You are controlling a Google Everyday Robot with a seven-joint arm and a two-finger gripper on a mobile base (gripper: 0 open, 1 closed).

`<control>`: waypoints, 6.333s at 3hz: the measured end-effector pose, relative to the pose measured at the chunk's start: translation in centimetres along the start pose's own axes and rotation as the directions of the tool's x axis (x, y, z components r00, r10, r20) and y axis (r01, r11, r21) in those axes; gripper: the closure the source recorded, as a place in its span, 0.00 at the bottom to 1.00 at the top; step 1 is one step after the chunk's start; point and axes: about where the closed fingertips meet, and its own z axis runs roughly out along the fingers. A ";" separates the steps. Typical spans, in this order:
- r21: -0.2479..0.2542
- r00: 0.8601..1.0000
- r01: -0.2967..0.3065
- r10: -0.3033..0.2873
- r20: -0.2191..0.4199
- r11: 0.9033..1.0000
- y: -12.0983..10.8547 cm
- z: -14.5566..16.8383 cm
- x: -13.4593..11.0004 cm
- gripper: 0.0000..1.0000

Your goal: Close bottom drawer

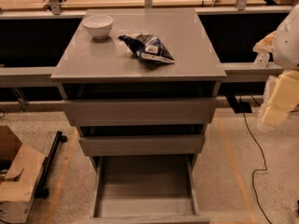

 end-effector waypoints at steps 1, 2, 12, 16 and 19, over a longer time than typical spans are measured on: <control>0.000 1.000 0.000 0.000 0.000 1.000 0.0 0.0 0.0 0.00; 0.008 1.000 0.008 -0.008 0.007 1.000 -0.1 0.0 -0.1 0.12; -0.390 0.958 0.243 -0.156 0.241 0.888 7.2 41.7 8.6 1.00; -0.387 0.942 0.143 -0.005 0.334 0.911 10.9 52.5 10.1 1.00; -0.466 0.949 0.140 0.015 0.314 0.873 12.7 59.6 10.9 1.00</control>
Offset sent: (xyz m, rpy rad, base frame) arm 0.0019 0.0010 -0.0055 0.0052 -0.0082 0.0242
